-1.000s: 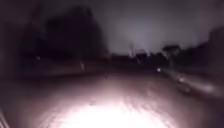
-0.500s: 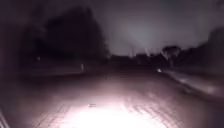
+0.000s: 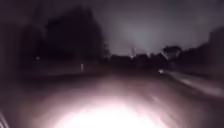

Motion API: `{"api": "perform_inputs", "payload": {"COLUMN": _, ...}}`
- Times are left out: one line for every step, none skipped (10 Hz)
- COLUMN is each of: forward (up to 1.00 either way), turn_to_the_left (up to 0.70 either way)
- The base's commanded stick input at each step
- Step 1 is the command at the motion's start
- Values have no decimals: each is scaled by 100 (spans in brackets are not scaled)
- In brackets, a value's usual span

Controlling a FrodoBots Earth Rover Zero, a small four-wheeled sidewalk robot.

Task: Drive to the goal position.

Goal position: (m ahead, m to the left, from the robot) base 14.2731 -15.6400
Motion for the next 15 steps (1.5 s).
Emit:
{"api": "perform_inputs", "payload": {"forward": 70, "turn_to_the_left": 0}}
{"api": "perform_inputs", "payload": {"forward": 70, "turn_to_the_left": 0}}
{"api": "perform_inputs", "payload": {"forward": 70, "turn_to_the_left": 0}}
{"api": "perform_inputs", "payload": {"forward": 70, "turn_to_the_left": 0}}
{"api": "perform_inputs", "payload": {"forward": 70, "turn_to_the_left": 0}}
{"api": "perform_inputs", "payload": {"forward": 70, "turn_to_the_left": 0}}
{"api": "perform_inputs", "payload": {"forward": 70, "turn_to_the_left": 0}}
{"api": "perform_inputs", "payload": {"forward": 70, "turn_to_the_left": 0}}
{"api": "perform_inputs", "payload": {"forward": 70, "turn_to_the_left": 0}}
{"api": "perform_inputs", "payload": {"forward": 70, "turn_to_the_left": 0}}
{"api": "perform_inputs", "payload": {"forward": 70, "turn_to_the_left": 0}}
{"api": "perform_inputs", "payload": {"forward": 70, "turn_to_the_left": 0}}
{"api": "perform_inputs", "payload": {"forward": 70, "turn_to_the_left": 0}}
{"api": "perform_inputs", "payload": {"forward": 70, "turn_to_the_left": 0}}
{"api": "perform_inputs", "payload": {"forward": 70, "turn_to_the_left": 0}}
